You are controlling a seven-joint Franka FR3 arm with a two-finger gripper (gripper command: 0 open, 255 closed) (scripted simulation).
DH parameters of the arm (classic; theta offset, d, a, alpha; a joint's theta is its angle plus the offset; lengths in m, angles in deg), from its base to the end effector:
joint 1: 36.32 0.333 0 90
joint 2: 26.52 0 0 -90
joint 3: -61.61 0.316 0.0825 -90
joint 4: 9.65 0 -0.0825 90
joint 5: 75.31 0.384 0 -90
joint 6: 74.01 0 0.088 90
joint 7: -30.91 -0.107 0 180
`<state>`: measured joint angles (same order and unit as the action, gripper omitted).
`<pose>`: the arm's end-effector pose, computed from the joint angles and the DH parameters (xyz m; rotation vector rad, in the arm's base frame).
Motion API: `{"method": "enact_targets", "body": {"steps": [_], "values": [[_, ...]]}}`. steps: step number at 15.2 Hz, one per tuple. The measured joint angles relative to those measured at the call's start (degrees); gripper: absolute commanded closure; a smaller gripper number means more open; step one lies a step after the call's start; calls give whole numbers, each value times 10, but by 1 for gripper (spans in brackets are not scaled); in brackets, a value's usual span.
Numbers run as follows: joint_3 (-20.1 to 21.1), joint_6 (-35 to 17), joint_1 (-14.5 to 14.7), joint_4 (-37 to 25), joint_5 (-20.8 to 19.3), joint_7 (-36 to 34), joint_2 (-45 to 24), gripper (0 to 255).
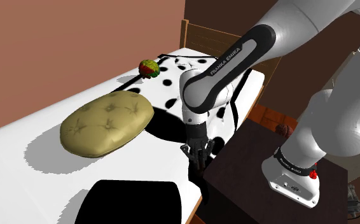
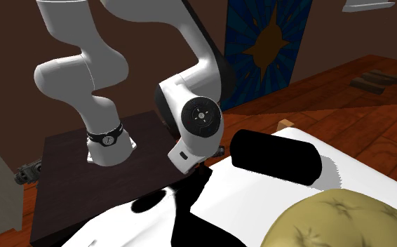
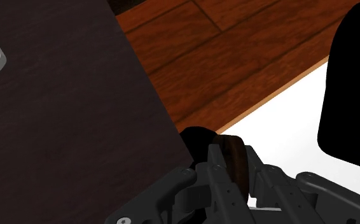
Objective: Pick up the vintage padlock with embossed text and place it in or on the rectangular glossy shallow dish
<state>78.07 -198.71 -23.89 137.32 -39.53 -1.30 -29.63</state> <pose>0.3411 0.2153 0.2228 -2.7537 0.7518 0.8682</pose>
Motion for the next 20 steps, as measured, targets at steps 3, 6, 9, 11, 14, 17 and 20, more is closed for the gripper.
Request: {"method": "enact_targets", "body": {"steps": [3, 6, 9, 11, 14, 17, 20], "values": [[-1, 17, -1, 0, -3, -7, 17, 255], [-2, 39, -2, -3, -7, -17, 39, 255], [-3, 62, -3, -5, -9, -26, 61, 255], [-4, 79, -4, -8, -12, -34, 76, 255], [-7, 104, -6, -13, -16, -42, 98, 255], [-10, 129, -7, -19, -20, -51, 118, 255], [-12, 152, -8, -27, -23, -60, 135, 255]]}}
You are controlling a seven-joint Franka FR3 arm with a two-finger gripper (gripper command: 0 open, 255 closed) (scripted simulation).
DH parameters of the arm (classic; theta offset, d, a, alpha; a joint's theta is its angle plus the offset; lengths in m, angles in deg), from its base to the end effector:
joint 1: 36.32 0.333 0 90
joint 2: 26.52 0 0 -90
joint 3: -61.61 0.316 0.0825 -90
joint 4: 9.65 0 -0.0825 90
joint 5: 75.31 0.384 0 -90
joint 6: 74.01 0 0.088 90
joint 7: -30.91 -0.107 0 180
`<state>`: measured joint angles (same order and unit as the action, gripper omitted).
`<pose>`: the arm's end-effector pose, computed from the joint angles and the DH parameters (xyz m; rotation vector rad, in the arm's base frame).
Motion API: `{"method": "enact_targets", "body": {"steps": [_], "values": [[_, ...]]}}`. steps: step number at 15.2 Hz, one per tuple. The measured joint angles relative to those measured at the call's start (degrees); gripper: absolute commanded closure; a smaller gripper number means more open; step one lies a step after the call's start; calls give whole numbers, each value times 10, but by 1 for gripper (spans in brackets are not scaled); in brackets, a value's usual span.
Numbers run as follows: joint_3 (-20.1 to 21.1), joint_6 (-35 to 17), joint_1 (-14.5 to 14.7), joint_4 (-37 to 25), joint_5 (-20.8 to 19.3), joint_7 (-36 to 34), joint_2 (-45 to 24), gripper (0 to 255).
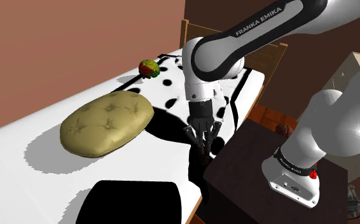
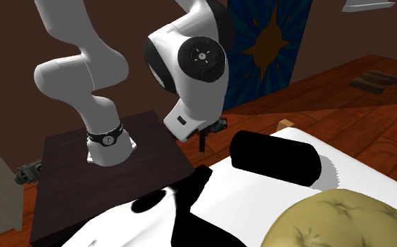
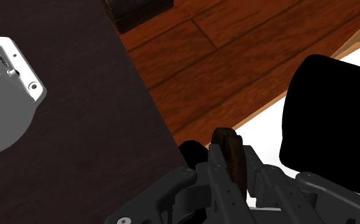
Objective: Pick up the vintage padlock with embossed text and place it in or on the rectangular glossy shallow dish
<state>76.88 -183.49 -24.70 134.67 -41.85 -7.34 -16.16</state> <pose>0.3418 0.2151 0.3218 -2.7538 0.7518 0.8677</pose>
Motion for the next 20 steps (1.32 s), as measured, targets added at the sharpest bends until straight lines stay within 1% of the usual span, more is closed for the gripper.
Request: {"method": "enact_targets", "body": {"steps": [3, 5, 10, 14, 20], "values": [[-3, 24, -2, -8, -4, -8, 17, 255], [6, 27, 6, -32, 1, -28, 5, 255], [39, 6, 31, -107, 10, -84, -61, 255], [64, -12, 54, -176, 7, -135, -122, 255], [85, -18, 89, -308, -25, -215, -226, 255]]}}
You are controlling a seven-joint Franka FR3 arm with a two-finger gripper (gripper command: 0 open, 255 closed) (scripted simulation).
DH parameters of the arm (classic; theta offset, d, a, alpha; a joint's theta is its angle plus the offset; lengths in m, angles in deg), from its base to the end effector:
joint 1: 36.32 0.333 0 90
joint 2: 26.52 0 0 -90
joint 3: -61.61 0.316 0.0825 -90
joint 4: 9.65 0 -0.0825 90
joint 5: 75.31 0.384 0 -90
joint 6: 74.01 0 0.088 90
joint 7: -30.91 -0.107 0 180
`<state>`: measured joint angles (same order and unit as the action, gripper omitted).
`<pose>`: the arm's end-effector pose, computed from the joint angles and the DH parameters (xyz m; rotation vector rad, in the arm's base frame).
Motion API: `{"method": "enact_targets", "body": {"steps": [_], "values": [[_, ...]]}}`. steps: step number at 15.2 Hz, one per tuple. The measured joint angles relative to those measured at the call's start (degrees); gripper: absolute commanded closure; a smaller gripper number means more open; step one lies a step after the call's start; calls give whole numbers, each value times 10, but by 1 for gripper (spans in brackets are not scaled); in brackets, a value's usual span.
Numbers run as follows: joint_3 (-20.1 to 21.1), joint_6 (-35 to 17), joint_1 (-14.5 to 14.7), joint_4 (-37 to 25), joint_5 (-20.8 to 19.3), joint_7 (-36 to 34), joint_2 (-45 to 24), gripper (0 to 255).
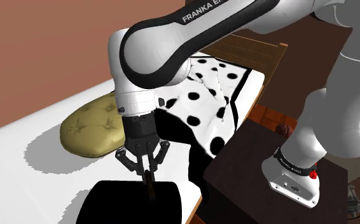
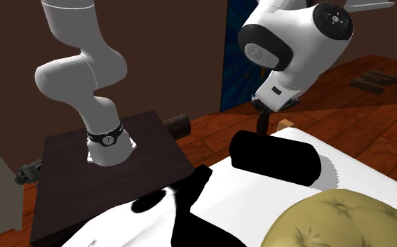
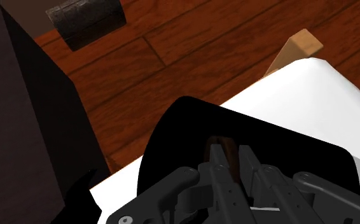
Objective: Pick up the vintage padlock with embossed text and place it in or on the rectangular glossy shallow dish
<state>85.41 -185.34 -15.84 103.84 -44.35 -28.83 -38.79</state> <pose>0.3900 0.4189 0.3621 -2.7550 0.7501 0.8684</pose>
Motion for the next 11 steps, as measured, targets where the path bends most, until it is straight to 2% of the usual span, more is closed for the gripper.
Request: {"method": "enact_targets", "body": {"steps": [5, 11], "values": [[7, -2, 37, -111, -34, -59, -89, 255], [5, -31, 47, -113, -39, -54, -121, 255]]}}
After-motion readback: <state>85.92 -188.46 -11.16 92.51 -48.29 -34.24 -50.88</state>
